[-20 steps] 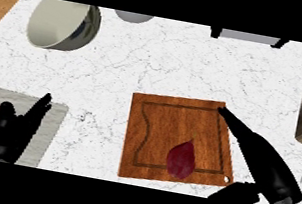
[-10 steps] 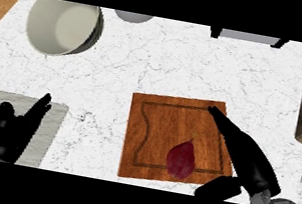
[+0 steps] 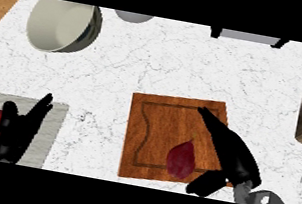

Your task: Pick the pear from the cutting board and place it in the basket

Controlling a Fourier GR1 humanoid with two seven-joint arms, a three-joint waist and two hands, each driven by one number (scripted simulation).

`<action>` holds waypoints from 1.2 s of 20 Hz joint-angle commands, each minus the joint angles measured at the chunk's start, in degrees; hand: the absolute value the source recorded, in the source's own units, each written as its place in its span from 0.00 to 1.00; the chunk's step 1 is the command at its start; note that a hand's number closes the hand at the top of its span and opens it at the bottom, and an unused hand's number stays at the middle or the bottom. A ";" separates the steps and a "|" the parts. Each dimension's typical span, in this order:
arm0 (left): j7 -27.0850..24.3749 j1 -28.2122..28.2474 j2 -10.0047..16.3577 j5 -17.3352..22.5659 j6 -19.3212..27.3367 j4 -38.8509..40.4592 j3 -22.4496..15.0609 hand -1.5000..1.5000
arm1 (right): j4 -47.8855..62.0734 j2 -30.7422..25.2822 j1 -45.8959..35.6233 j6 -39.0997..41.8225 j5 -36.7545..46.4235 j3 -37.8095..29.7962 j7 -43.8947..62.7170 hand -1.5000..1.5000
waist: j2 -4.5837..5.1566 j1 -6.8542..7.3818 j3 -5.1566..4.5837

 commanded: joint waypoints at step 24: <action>3.52 0.97 -1.37 -1.48 -4.49 0.66 4.27 0.50 | 14.42 5.69 -1.47 -1.52 13.81 0.50 -11.49 1.00 | 0.39 0.00 -0.63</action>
